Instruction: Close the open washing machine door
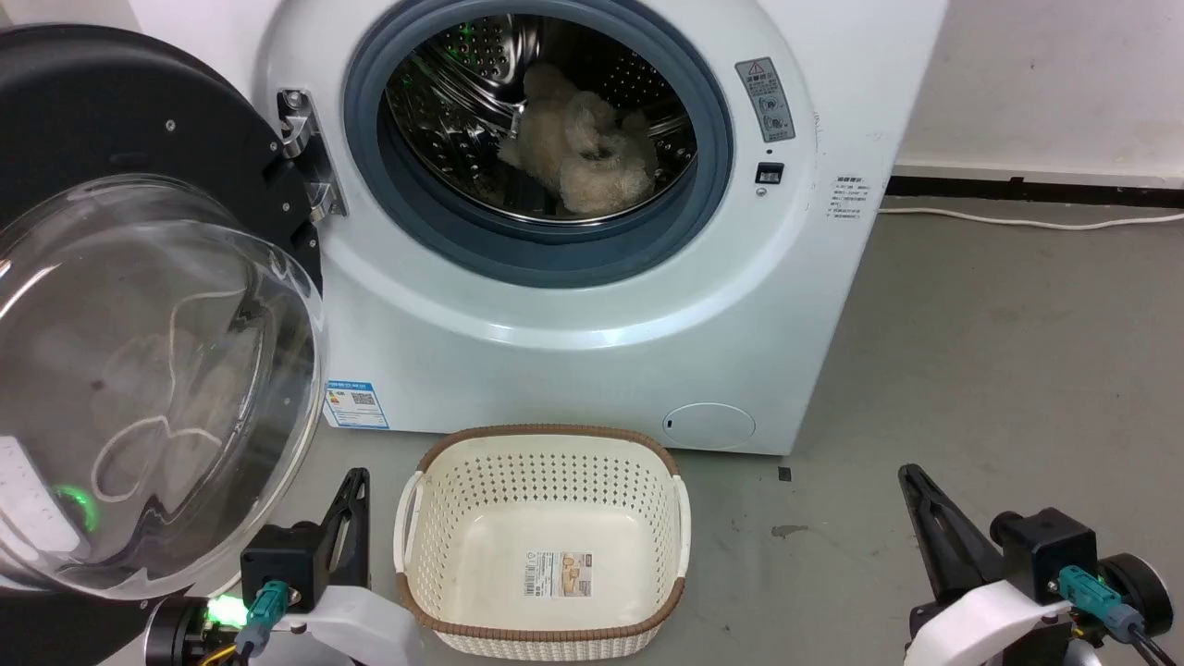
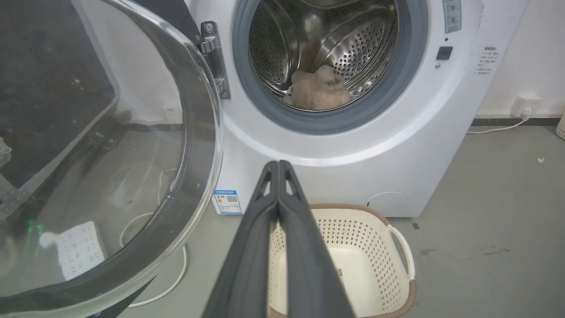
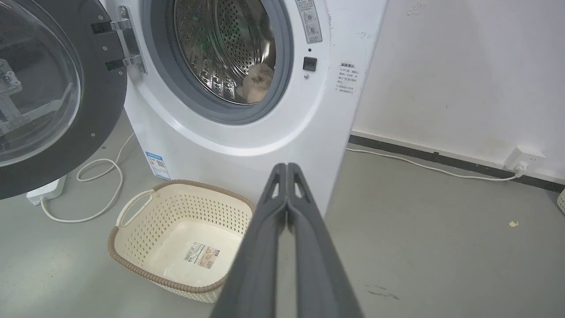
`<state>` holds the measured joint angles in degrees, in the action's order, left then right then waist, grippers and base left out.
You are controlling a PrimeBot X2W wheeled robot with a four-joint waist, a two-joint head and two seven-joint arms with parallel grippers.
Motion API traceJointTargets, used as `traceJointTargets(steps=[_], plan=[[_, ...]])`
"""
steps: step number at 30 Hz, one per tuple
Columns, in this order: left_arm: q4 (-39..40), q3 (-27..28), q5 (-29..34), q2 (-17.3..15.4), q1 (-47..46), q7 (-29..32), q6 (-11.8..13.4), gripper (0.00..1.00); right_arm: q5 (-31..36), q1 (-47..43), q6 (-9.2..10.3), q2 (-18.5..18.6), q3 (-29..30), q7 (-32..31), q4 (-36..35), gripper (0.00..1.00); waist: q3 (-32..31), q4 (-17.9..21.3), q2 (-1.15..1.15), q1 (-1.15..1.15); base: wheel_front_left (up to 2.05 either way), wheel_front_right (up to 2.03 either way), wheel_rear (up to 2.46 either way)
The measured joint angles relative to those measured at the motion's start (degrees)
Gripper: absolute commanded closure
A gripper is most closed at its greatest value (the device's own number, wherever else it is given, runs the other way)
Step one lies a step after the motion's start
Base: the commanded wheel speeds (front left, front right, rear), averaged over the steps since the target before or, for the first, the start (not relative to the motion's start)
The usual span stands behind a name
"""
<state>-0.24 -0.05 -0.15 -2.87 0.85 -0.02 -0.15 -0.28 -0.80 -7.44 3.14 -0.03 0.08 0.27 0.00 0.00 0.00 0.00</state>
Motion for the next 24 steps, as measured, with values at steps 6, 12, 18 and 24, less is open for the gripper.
traceJointTargets(steps=[6,12,18,24], plan=[[-0.1,-0.1,0.0,0.0,0.0,0.0,0.0,0.00,-0.2,0.0,0.00,0.0,0.1,0.0,0.1,0.00,0.0,0.0,0.00,0.00,0.00,0.00,0.00],[-0.1,-0.4,0.0,0.0,0.0,-0.6,0.0,0.00,-0.3,-0.1,0.00,0.0,0.2,0.6,0.4,0.00,0.0,-0.3,0.00,0.00,0.00,0.00,0.00],[-0.1,-0.8,0.0,-0.2,0.0,-1.3,0.0,0.00,-0.6,-0.1,0.00,0.0,0.2,1.2,0.6,0.00,-0.2,-1.1,0.00,0.00,0.00,0.00,0.00],[-0.2,-1.2,0.0,-0.4,0.0,-2.1,0.0,0.00,-0.7,-0.2,0.00,0.0,0.2,2.1,0.8,0.00,-0.5,-2.6,0.00,0.00,0.00,0.00,0.00]])
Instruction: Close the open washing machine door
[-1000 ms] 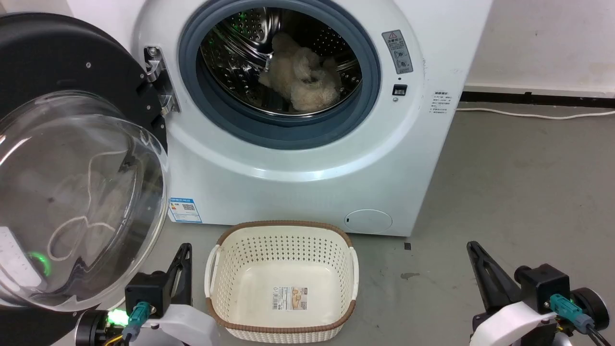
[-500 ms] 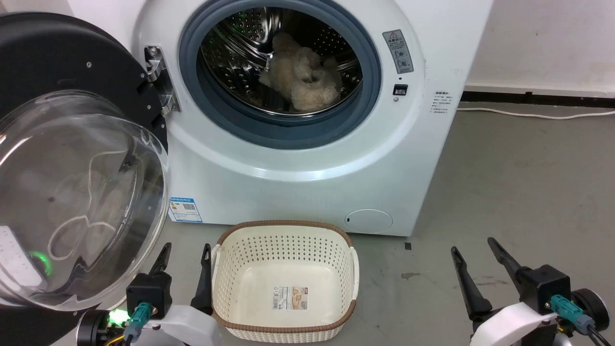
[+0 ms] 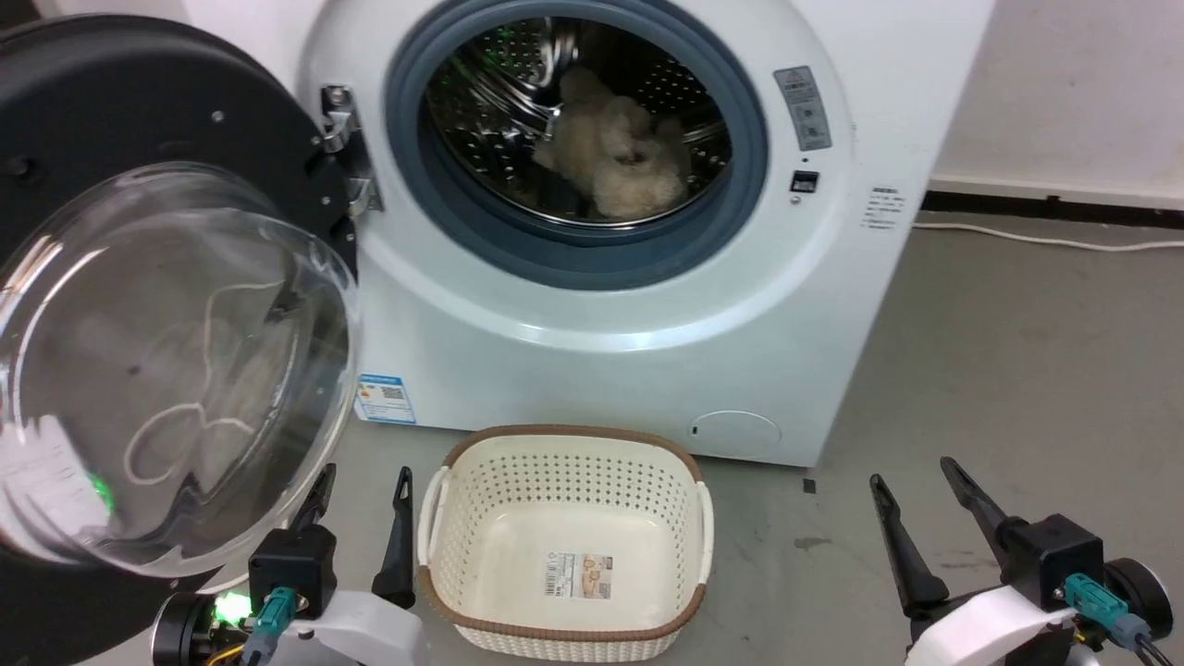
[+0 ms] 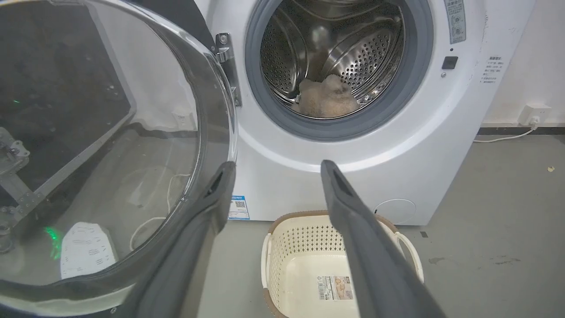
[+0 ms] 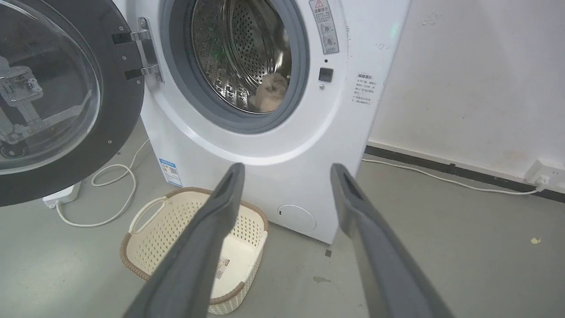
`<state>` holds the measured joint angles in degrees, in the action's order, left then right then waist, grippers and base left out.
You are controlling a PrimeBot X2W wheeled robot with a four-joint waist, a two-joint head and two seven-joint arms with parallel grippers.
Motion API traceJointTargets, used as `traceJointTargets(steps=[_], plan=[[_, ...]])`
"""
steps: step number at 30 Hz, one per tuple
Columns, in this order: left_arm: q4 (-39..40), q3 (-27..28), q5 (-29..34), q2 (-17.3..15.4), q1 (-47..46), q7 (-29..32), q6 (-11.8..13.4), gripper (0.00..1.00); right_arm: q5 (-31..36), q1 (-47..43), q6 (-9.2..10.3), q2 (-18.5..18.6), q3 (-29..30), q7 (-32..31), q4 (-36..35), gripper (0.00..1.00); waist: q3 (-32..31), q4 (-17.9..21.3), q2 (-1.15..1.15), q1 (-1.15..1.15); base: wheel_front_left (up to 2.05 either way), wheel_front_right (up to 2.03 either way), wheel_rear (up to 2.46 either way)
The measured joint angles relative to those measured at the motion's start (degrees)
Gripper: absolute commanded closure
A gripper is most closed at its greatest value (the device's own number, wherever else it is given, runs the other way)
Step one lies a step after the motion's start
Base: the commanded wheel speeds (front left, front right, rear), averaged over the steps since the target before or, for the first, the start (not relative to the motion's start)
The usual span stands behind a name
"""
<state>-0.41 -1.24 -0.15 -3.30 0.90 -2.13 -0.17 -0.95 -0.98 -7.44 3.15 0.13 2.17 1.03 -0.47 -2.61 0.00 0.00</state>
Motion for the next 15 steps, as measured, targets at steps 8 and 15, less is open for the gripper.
traceJointTargets(steps=[8,15], plan=[[-0.1,-0.6,0.0,-0.8,0.0,-1.0,0.0,0.00,-0.1,-0.5,0.00,0.0,-0.6,1.0,0.4,0.00,-0.5,-3.2,0.00,0.00,0.00,0.00,0.00],[0.3,-0.7,0.0,-1.0,0.1,-1.6,0.2,0.00,0.0,-0.3,0.00,0.0,-2.3,1.7,1.6,0.00,-0.1,-5.5,0.00,0.00,0.00,0.00,0.00]])
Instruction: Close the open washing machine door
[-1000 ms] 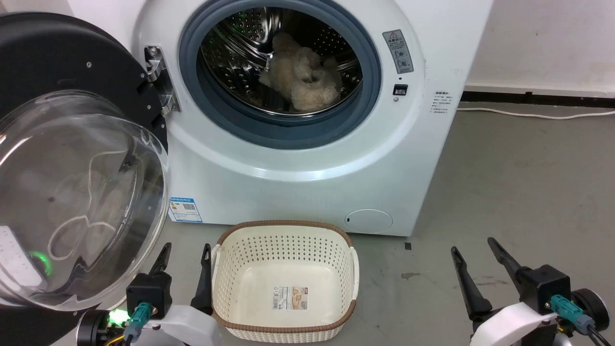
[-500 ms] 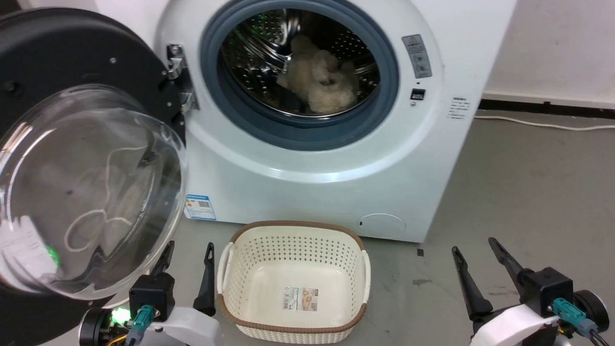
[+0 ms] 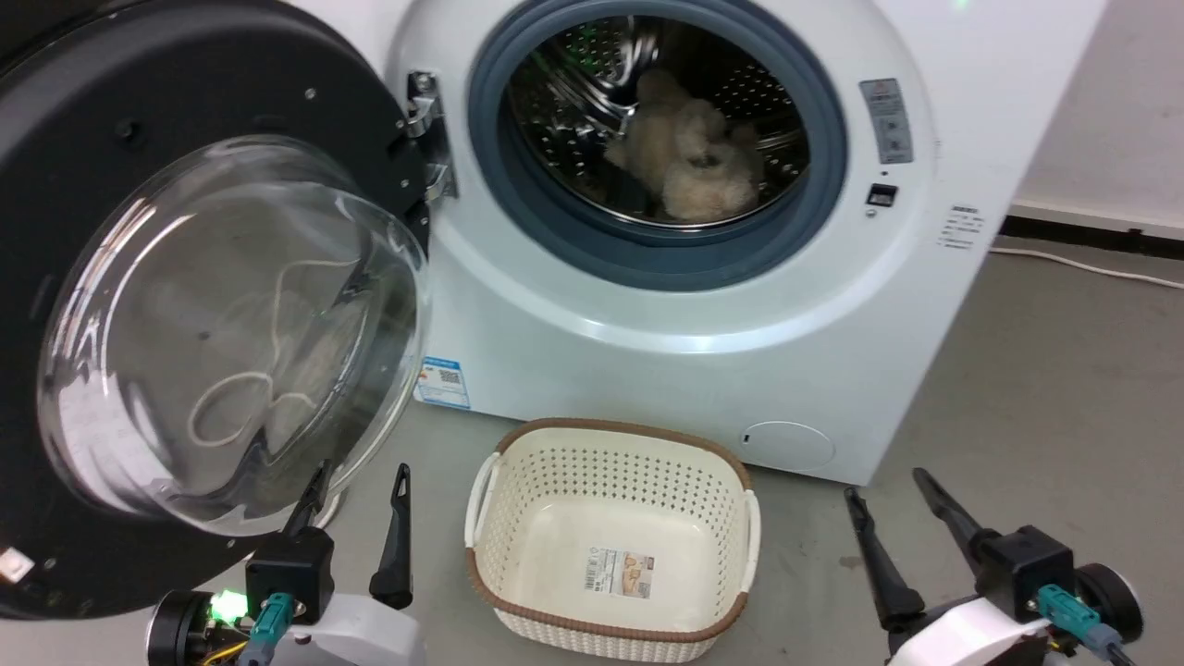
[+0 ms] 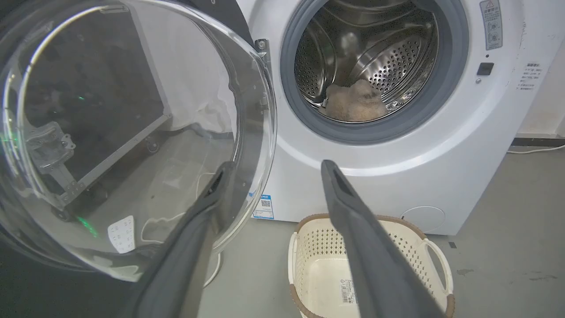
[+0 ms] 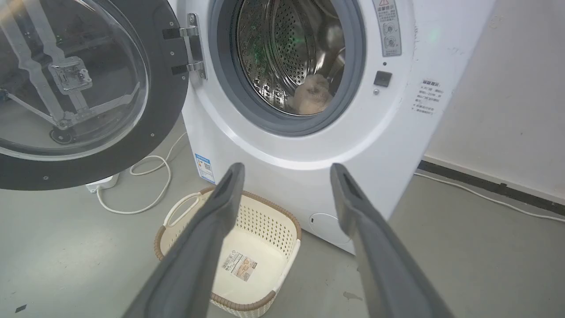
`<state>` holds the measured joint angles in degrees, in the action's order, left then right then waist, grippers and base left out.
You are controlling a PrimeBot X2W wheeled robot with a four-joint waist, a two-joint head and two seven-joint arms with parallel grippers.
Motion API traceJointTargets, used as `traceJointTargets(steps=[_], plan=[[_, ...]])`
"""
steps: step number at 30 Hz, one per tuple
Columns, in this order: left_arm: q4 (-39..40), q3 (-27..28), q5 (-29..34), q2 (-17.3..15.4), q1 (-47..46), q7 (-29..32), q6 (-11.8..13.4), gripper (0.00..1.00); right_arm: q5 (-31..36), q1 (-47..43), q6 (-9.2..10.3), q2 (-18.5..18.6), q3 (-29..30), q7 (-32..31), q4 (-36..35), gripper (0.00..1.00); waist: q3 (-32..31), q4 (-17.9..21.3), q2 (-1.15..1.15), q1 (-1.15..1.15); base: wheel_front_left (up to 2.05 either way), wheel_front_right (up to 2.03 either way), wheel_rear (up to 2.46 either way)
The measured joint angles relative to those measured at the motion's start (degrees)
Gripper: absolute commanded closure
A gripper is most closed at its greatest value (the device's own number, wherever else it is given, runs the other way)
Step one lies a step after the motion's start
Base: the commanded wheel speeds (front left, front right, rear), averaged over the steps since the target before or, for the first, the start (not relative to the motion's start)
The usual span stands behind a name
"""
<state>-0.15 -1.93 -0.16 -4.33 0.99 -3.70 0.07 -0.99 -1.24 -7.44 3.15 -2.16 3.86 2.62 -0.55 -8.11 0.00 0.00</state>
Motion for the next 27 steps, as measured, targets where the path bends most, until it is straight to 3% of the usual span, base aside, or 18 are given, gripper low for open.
traceJointTargets(steps=[27], plan=[[1.9,0.2,0.0,-1.0,1.7,-3.9,1.9,0.00,-1.6,3.0,0.00,0.6,-6.8,3.7,5.9,0.00,0.4,-7.7,0.00,0.00,0.00,0.00,0.00]])
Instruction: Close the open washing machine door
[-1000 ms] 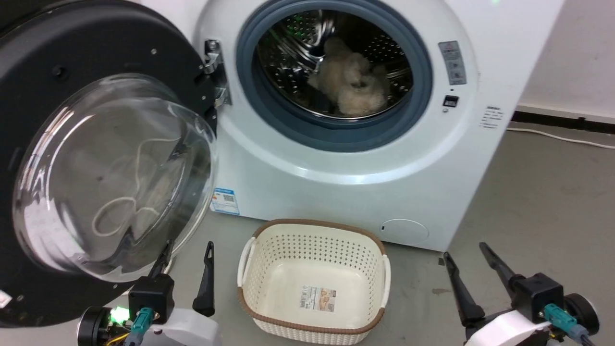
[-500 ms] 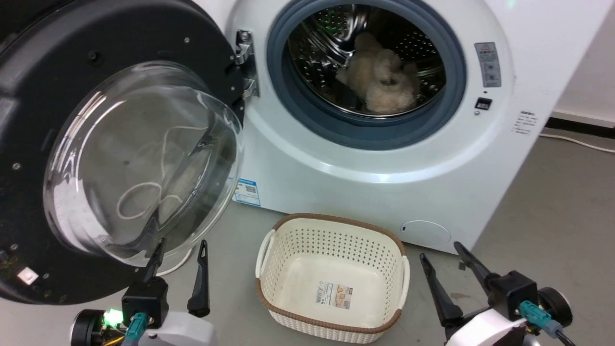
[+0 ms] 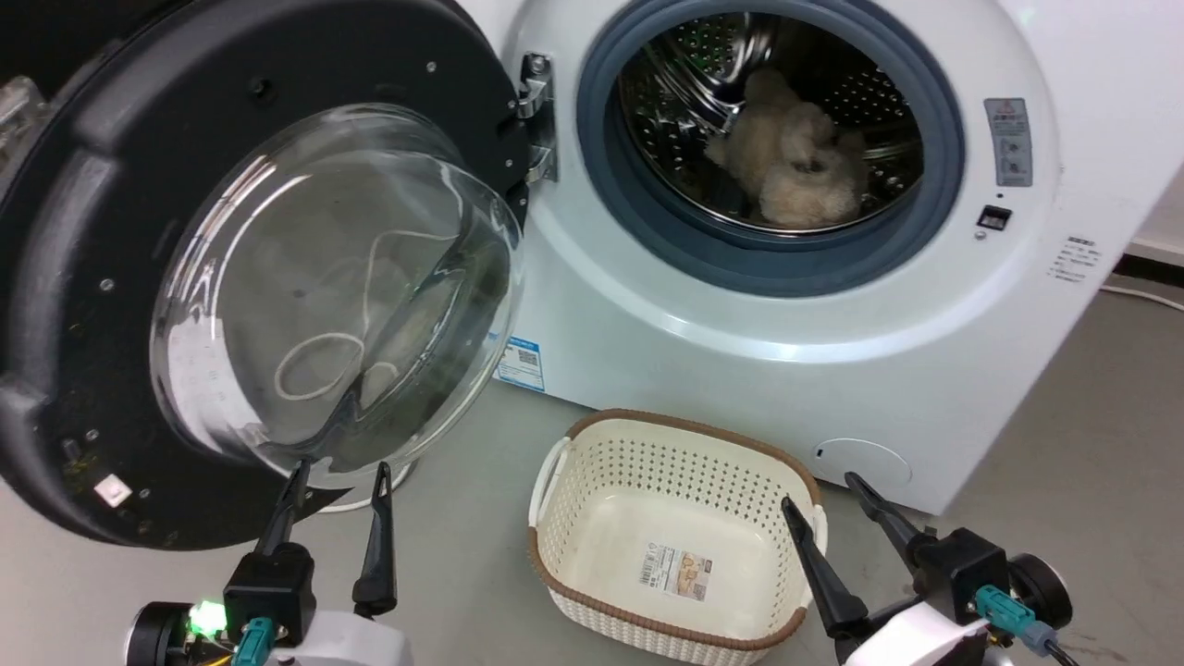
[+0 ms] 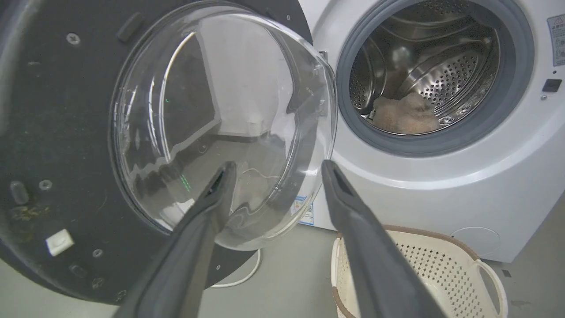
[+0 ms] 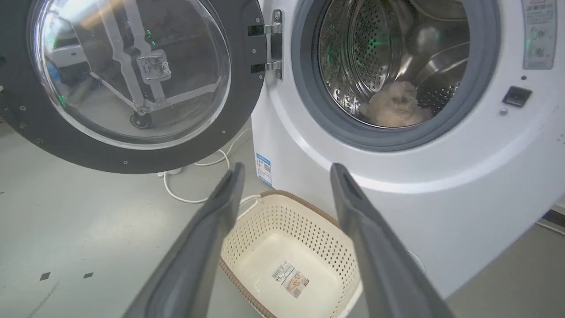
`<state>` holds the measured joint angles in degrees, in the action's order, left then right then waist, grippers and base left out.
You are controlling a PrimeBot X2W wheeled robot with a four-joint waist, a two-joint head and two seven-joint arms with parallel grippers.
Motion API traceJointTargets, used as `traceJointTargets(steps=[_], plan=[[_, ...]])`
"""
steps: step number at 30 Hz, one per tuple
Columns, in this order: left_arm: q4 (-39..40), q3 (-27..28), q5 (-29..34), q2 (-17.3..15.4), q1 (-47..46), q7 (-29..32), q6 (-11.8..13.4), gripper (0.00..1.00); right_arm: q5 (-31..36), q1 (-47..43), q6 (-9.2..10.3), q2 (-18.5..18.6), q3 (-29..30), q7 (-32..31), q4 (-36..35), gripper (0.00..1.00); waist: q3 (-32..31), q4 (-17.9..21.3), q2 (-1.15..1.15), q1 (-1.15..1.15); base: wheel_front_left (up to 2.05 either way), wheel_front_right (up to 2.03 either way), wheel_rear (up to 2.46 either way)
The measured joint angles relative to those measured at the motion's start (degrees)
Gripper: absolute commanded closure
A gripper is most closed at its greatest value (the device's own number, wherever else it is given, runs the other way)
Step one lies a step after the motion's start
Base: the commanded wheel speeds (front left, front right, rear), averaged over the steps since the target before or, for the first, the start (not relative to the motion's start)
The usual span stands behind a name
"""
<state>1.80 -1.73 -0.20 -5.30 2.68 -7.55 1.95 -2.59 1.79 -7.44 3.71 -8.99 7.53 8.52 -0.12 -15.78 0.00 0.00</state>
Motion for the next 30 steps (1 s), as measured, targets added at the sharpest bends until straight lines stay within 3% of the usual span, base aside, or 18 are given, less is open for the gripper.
traceJointTargets(steps=[15,16,17,18,24,30], plan=[[0.6,-0.1,-0.4,-0.6,0.5,-2.0,0.5,0.00,-0.5,0.1,0.00,0.1,-2.4,2.0,2.1,0.00,0.3,-4.2,0.00,0.00,0.00,0.00,0.00],[0.6,-0.1,-0.5,-0.6,0.6,-2.2,0.5,0.51,-0.6,0.2,0.00,0.2,-2.5,2.2,2.2,0.00,0.3,-4.5,0.00,0.00,0.00,0.00,0.00],[0.5,-0.1,-0.5,-0.6,0.7,-2.2,0.5,0.92,-0.7,0.2,0.00,0.2,-2.6,2.3,2.3,0.00,0.3,-4.7,0.00,0.00,0.00,0.00,0.00],[0.5,-0.1,-0.6,-0.6,0.8,-2.4,0.5,1.00,-0.8,0.2,0.00,0.2,-2.7,2.3,2.4,0.00,0.3,-5.0,0.00,0.00,0.00,0.00,0.00],[7.4,6.1,-5.1,0.0,0.3,-3.2,-0.5,1.00,-1.0,0.1,0.00,0.3,-3.0,3.2,3.0,0.00,0.1,-6.8,0.00,0.00,0.00,0.00,0.00],[10.4,14.9,-9.2,-2.4,-4.7,-4.1,-3.2,1.00,-1.0,0.0,0.00,0.3,-2.4,3.8,3.1,0.00,0.2,-8.0,0.00,0.00,0.00,0.00,0.00]])
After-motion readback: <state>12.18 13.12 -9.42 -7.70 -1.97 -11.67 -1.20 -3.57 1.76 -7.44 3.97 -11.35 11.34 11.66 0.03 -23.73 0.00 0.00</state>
